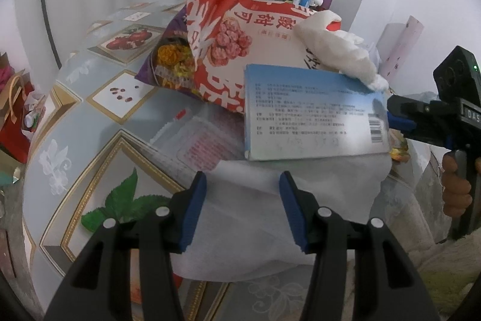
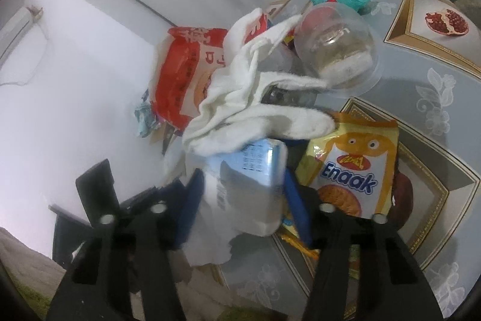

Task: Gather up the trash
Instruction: 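Lower the right tool toward the blue-and-white medicine box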

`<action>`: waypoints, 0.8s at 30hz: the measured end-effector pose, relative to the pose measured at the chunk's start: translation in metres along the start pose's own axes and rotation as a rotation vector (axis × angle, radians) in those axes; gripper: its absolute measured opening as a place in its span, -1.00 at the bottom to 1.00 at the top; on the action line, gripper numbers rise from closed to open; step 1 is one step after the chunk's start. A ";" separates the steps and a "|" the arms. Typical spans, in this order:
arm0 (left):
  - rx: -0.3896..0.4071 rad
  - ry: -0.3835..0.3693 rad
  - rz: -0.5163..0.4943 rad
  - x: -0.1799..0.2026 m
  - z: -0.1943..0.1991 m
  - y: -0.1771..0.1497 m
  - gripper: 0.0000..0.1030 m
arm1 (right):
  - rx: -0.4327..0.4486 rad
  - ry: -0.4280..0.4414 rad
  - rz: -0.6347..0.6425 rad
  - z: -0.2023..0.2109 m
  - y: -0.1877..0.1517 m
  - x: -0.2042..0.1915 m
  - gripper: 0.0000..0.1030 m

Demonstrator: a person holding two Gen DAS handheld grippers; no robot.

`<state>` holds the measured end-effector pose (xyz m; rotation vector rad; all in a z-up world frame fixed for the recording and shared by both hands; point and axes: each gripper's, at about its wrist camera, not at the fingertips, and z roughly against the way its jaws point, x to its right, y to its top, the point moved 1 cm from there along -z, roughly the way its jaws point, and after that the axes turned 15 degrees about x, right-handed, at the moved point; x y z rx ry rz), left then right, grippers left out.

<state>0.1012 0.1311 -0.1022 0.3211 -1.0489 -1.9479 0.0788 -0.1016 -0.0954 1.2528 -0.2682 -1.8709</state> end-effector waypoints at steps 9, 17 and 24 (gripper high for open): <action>-0.004 0.000 -0.003 0.001 0.000 0.000 -0.04 | 0.039 0.033 -0.082 0.018 0.004 0.016 -0.64; -0.005 0.003 -0.003 0.001 -0.002 0.000 -0.04 | 0.068 0.215 -0.178 0.036 0.006 0.018 -0.69; -0.006 0.003 -0.001 0.002 -0.003 0.000 -0.04 | 0.094 0.436 -0.350 0.043 0.002 0.027 -0.68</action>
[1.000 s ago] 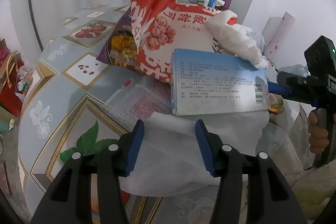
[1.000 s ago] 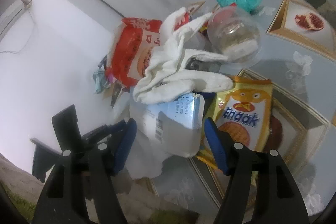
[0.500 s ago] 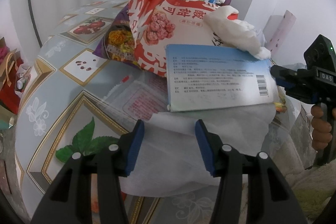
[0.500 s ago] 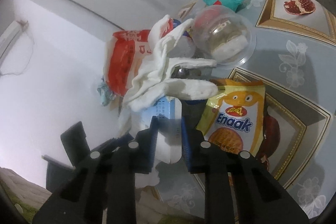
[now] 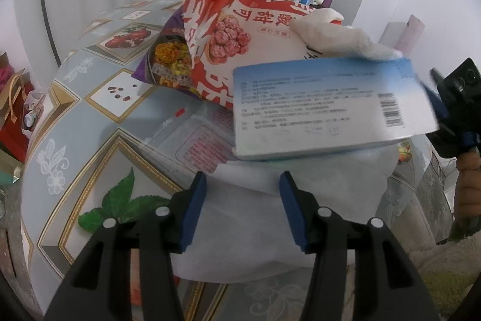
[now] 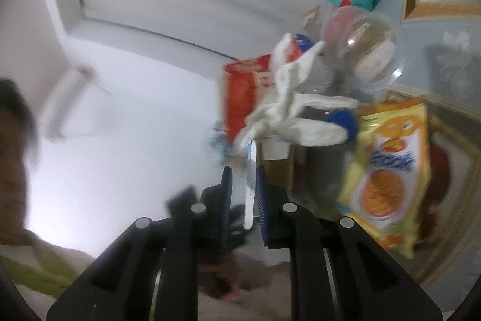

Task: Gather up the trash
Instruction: 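Lower the right tool toward the blue-and-white medicine box, then grasp the medicine box with the right gripper while the left holds the tissue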

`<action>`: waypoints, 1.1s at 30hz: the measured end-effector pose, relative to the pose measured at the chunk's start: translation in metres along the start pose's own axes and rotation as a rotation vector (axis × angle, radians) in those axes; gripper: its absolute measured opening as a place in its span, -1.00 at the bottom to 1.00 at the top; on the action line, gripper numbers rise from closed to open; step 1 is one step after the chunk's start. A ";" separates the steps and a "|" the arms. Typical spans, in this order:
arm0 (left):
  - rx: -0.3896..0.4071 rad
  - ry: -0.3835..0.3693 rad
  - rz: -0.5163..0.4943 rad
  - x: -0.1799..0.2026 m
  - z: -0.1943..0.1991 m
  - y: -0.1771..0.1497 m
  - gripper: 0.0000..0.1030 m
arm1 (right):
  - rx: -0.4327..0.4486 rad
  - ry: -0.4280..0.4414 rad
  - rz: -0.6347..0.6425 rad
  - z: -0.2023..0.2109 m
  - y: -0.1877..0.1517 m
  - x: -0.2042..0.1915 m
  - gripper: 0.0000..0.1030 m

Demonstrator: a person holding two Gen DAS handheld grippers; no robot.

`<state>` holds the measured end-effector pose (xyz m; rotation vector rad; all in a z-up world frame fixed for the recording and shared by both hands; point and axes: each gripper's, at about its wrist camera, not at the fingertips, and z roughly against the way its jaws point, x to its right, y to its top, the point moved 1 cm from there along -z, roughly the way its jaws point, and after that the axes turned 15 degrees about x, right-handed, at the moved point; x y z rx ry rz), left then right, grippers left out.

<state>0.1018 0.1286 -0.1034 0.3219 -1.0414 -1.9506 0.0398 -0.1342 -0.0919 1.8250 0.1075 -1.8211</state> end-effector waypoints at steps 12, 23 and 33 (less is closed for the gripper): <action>0.001 -0.001 0.003 0.000 0.000 0.000 -0.04 | -0.048 -0.139 0.111 -0.008 -0.011 -0.002 -0.87; 0.046 -0.032 -0.037 0.000 0.018 0.009 -0.04 | 0.051 -0.128 0.122 0.020 0.007 -0.008 -0.99; -0.016 0.005 -0.047 -0.002 0.000 -0.002 -0.04 | 0.060 -0.128 0.122 0.021 0.011 -0.011 -0.99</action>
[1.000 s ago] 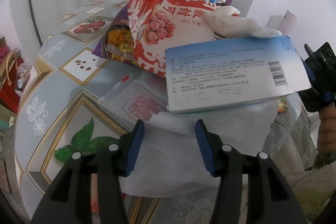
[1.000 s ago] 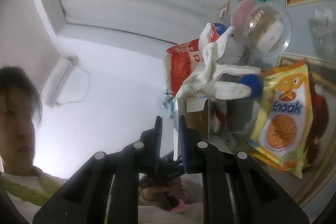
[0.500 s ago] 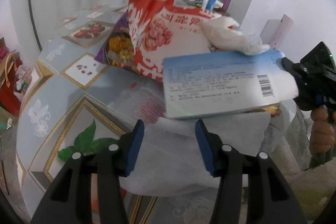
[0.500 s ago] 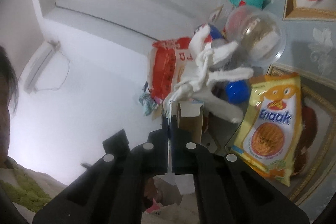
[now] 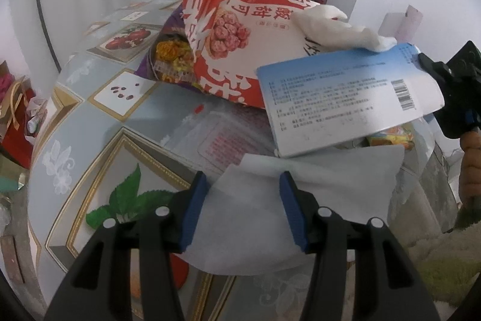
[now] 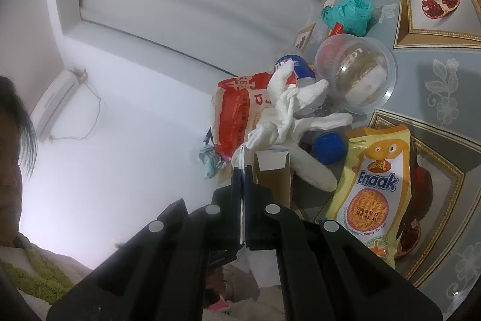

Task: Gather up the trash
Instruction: 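Grasp the medicine box with the right gripper while the left holds the tissue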

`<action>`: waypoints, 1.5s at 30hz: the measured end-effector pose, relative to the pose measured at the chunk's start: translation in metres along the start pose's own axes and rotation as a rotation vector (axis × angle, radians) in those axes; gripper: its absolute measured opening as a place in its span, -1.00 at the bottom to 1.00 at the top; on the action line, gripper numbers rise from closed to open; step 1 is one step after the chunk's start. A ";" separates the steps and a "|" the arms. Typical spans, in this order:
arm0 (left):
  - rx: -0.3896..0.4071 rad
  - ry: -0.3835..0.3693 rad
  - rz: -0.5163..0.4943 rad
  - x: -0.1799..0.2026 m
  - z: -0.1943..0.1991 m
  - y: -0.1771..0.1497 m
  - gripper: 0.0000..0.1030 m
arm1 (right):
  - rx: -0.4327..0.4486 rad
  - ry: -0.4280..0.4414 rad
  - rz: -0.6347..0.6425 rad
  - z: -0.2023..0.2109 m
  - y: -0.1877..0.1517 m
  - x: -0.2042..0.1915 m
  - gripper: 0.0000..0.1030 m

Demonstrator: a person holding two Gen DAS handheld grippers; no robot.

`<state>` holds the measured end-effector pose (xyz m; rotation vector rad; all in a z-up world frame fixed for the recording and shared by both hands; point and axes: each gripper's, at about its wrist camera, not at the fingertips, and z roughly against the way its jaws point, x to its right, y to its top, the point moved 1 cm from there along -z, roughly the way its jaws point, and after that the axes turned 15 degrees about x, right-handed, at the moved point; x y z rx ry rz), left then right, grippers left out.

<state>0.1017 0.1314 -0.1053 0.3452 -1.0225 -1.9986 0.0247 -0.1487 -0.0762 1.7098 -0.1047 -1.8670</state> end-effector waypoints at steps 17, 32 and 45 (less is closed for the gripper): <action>0.058 -0.019 -0.074 0.016 0.028 0.004 -0.96 | 0.017 0.022 0.038 0.004 0.008 -0.020 -0.99; 0.312 -0.159 -0.009 0.025 0.111 0.071 -0.98 | 0.086 0.128 0.146 0.025 0.021 -0.076 -0.99; 0.486 -0.351 -0.103 0.073 0.162 0.159 -0.98 | 0.217 0.224 0.150 0.096 0.036 -0.098 -0.99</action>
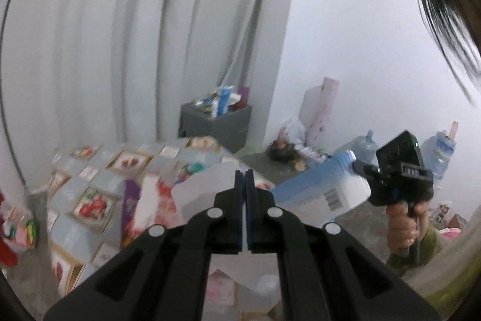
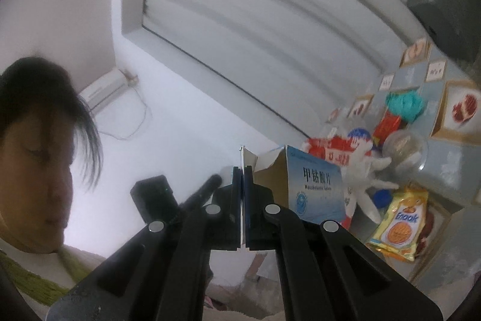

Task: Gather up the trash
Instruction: 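Grasp the medicine box with the right gripper while the left holds the tissue, then carry tissue and box to the blue wastebasket and open both grippers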

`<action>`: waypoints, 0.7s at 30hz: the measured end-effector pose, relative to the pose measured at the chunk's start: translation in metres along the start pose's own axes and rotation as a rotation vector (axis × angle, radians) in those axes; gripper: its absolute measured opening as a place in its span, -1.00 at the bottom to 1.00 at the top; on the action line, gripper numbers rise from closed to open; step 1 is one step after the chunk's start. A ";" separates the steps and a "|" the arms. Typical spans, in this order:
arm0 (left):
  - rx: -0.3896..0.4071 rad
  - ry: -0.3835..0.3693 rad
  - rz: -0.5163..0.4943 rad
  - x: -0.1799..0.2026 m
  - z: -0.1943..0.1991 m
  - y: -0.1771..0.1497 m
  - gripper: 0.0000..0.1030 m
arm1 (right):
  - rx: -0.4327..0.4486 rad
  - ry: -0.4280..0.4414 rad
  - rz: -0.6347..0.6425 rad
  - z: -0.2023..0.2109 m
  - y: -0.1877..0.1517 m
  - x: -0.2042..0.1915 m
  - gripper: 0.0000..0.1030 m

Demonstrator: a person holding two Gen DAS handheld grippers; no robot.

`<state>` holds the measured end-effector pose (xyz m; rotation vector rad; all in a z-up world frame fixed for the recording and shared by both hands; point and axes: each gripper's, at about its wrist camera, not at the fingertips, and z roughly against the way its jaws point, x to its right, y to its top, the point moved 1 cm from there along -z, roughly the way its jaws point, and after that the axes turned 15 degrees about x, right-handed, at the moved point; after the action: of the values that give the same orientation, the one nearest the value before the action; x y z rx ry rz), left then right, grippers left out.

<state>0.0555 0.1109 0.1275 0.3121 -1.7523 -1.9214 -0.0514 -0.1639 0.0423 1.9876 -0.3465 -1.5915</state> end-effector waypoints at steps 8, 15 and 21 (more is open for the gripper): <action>-0.027 -0.175 0.023 0.041 -0.089 0.019 -0.98 | 0.188 -0.043 0.050 0.082 0.040 0.008 -0.99; -0.132 -0.433 -0.002 0.147 -0.235 0.016 -0.98 | 0.367 -0.246 0.103 0.165 0.074 0.044 -0.99; -0.344 -0.548 -0.032 0.242 -0.372 -0.043 -0.98 | 0.482 -0.495 0.084 0.213 0.090 0.113 -0.99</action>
<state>0.0280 -0.3309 0.0760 -0.3440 -1.6776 -2.4424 -0.2124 -0.3523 -0.0267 1.8362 -1.0772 -2.0790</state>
